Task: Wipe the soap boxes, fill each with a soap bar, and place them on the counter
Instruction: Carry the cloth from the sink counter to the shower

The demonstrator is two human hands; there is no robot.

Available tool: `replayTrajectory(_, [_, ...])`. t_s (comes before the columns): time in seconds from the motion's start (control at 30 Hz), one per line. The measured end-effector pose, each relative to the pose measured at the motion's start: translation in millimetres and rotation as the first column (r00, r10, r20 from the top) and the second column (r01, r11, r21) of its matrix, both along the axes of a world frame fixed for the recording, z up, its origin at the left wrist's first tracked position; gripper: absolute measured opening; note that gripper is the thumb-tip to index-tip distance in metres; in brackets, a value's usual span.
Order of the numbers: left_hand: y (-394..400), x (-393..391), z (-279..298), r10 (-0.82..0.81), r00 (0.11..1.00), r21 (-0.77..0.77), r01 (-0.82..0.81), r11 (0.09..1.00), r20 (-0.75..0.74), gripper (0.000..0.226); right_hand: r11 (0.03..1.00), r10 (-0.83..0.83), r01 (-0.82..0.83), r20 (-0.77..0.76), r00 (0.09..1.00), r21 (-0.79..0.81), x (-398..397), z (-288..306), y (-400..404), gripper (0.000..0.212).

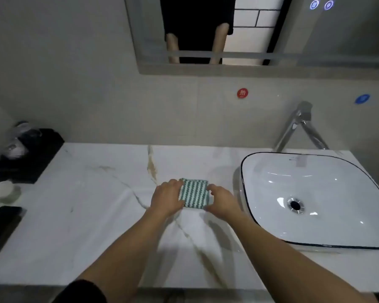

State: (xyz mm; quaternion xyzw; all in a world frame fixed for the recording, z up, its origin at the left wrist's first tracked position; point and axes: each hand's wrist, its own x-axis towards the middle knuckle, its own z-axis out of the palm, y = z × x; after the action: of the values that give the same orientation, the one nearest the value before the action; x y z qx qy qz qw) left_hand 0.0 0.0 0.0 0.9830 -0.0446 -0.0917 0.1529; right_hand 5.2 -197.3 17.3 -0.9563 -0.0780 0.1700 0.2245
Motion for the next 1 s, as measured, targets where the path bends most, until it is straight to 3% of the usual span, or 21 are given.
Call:
replayTrajectory(0.3, [17, 44, -61, -0.266, 0.964, 0.062, 0.266, 0.962, -0.012, 0.042, 0.986, -0.010, -0.004, -0.081, 0.997, -0.169, 35, -51, 34, 0.056])
replayTrajectory(0.57, [24, 60, -79, -0.514, 0.856, 0.140, 0.502, 0.853, 0.061, 0.031, 0.974, -0.026, 0.009, -0.070, 0.997, -0.226, 37, -79, 49, 0.048])
replayTrajectory(0.8, [20, 79, -60, -0.466, 0.874, -0.003, 0.471, 0.882, 0.137, 0.009, 0.972, -0.097, 0.090, -0.024, 0.995, -0.215, 37, -75, 48, 0.048])
replayTrajectory(1.0, [10, 98, -17, -0.419, 0.892, -0.151, 0.444, 0.883, 0.172, 0.013, 0.967, -0.208, 0.218, 0.090, 0.974, -0.132, 44, -50, 35, 0.015])
